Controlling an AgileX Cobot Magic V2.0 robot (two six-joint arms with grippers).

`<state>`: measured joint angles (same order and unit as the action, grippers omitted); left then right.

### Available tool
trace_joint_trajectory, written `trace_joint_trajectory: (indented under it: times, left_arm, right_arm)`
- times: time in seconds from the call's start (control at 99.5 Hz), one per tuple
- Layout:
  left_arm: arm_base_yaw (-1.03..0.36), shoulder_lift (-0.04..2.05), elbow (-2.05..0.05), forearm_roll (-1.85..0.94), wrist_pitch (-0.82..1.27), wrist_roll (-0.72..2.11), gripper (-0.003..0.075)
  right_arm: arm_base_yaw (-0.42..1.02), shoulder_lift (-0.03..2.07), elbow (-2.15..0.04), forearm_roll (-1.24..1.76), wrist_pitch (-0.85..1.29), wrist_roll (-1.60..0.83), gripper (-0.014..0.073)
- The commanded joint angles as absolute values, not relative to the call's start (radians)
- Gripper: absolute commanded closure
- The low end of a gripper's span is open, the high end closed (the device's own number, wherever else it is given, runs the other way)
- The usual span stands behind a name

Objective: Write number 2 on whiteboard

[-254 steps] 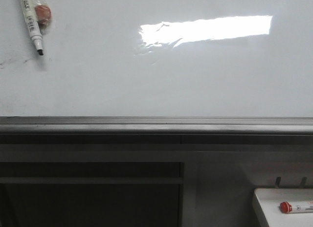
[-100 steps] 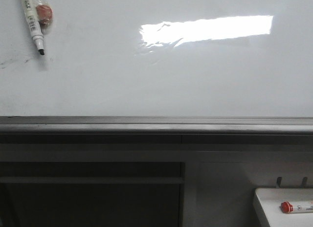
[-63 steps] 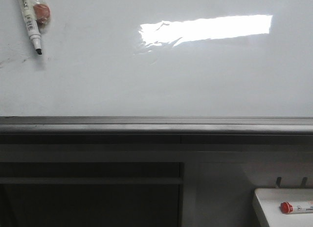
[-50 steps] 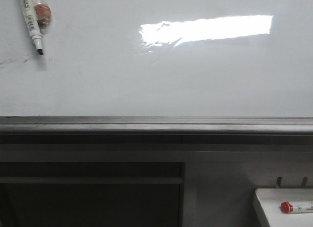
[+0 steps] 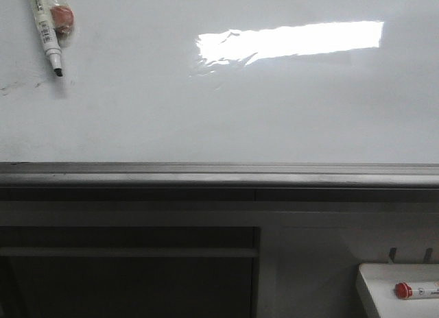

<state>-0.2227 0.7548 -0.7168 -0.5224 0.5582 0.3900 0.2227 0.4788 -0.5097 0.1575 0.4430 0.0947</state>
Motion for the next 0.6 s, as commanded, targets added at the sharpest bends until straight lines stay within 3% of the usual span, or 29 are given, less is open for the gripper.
trace_joint_trajectory:
  times: [0.0,0.352,0.593]
  left_arm:
    - [-0.266,0.833,-0.780,-0.569,0.471,0.391,0.0321]
    - [-0.312,1.092,-0.802,-0.763,0.261,0.391,0.0333]
    - [-0.312,1.194,-0.802,-0.810,0.226,0.391,0.0333]
  right_arm:
    - [0.216,0.515,-0.548,0.167,0.383,0.084,0.0215]
    - [0.216,0.525,-0.546,0.168,0.377,0.084,0.0215]
    - [0.216,0.525,-0.546,0.181,0.377,0.084,0.0215]
